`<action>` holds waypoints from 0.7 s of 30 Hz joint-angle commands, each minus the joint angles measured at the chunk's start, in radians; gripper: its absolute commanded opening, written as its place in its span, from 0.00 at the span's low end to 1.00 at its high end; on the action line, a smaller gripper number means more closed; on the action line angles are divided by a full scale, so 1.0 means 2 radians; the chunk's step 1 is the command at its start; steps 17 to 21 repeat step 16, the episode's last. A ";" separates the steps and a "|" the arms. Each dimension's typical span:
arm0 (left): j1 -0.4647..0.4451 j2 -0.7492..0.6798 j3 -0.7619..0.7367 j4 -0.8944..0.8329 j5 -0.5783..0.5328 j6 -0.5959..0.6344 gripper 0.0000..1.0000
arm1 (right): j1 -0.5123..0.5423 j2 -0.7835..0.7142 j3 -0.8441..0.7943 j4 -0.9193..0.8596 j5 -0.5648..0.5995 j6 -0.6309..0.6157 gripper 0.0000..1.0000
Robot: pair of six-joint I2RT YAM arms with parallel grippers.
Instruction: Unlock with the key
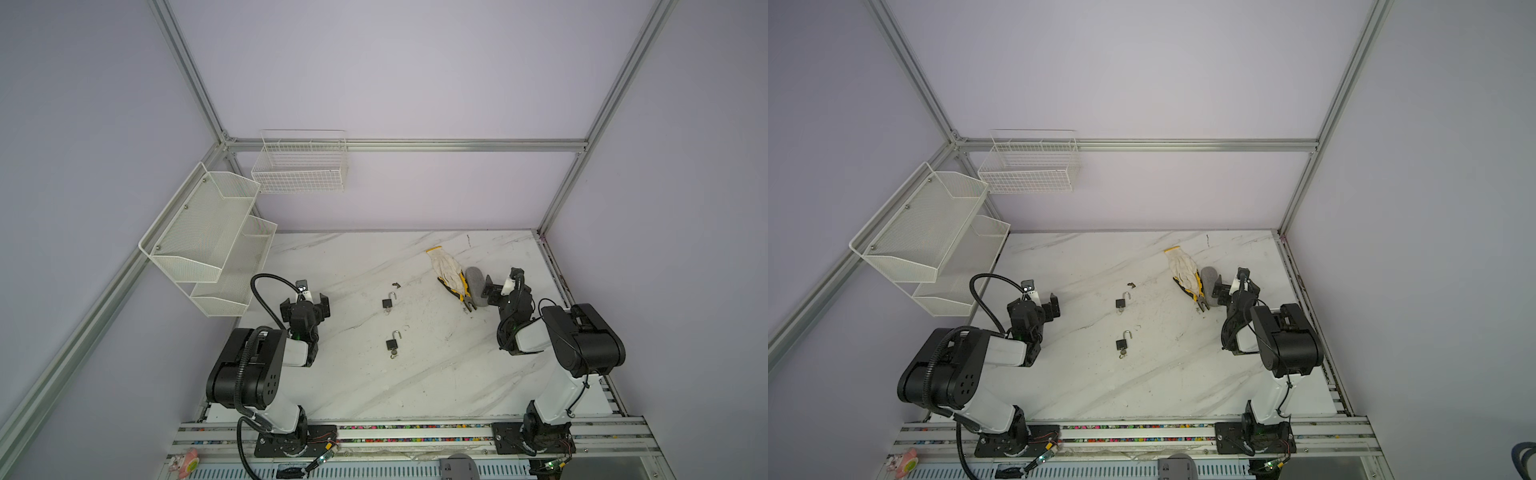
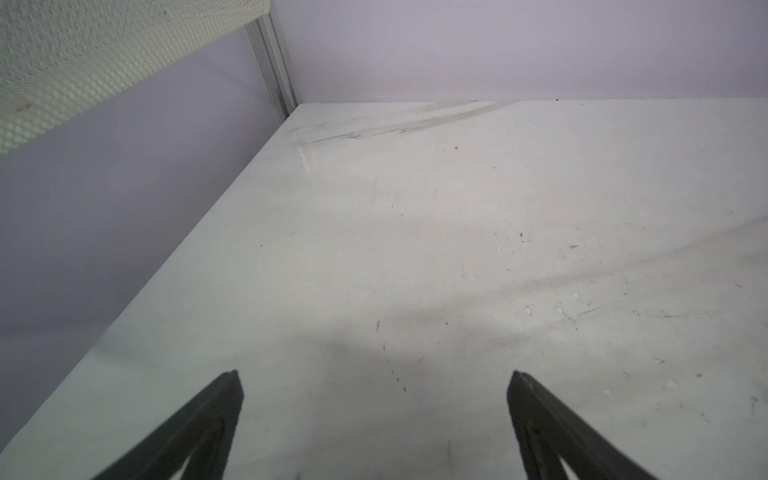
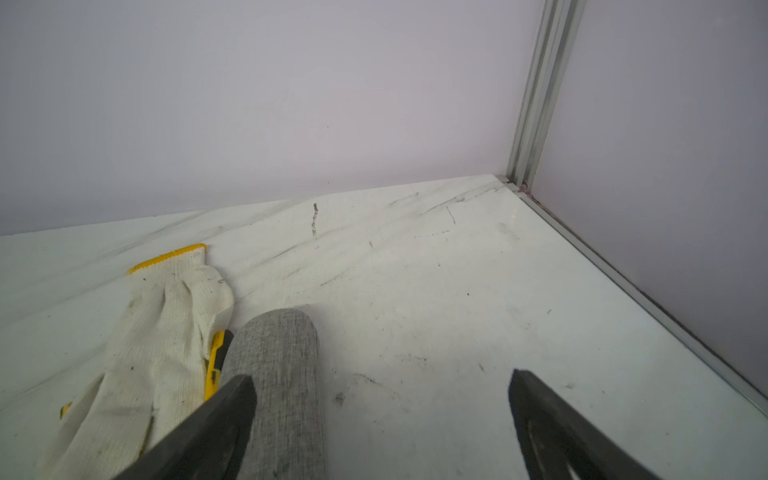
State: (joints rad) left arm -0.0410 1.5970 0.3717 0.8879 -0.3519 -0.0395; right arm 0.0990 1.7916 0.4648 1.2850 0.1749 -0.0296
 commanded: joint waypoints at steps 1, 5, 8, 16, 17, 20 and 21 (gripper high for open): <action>0.008 -0.011 0.003 0.035 0.022 0.006 1.00 | -0.004 -0.008 0.001 0.042 -0.013 -0.013 0.97; 0.008 -0.011 0.000 0.040 0.020 0.009 1.00 | -0.004 -0.006 0.003 0.043 -0.021 -0.013 0.97; 0.008 -0.012 0.000 0.039 0.022 0.008 1.00 | -0.004 -0.004 0.004 0.042 -0.021 -0.012 0.97; 0.008 -0.011 0.001 0.039 0.021 0.008 1.00 | -0.004 -0.006 0.004 0.037 -0.022 -0.013 0.97; 0.008 -0.011 0.001 0.039 0.021 0.008 1.00 | -0.004 -0.006 0.004 0.037 -0.022 -0.013 0.97; 0.008 -0.011 0.001 0.039 0.021 0.008 1.00 | -0.004 -0.006 0.004 0.037 -0.022 -0.013 0.97; 0.008 -0.011 0.001 0.039 0.021 0.008 1.00 | -0.004 -0.006 0.004 0.037 -0.022 -0.013 0.97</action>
